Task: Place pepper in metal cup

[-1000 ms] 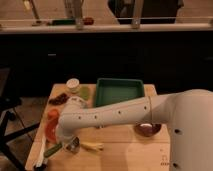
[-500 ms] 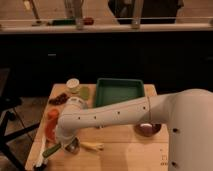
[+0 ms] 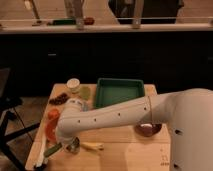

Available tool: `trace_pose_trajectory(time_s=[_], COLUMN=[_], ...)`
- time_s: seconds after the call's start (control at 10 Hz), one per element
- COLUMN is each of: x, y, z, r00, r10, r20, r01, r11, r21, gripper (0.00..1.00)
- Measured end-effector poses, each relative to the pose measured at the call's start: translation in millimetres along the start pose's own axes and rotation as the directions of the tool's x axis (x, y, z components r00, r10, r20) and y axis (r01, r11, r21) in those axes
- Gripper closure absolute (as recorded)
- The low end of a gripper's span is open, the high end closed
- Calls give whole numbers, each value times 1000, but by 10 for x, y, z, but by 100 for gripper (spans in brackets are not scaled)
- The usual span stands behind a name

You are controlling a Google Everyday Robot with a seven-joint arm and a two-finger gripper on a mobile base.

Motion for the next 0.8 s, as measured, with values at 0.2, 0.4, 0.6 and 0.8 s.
trace_pose_trajectory(time_s=[0.2,0.4,0.6,0.8], x=[15,31,49,85], y=[-3,-17,-15,18], z=[-37,-85,-136,-206], r00=[1000,1000,1000,1000], r10=[1,1,7,28], r20=[-5,-12,-13,-5], r01=[-1,-1,-7,-27], r11=[1000,1000,999,998], r21=[15,28,41,61], gripper=[100,100,100,100])
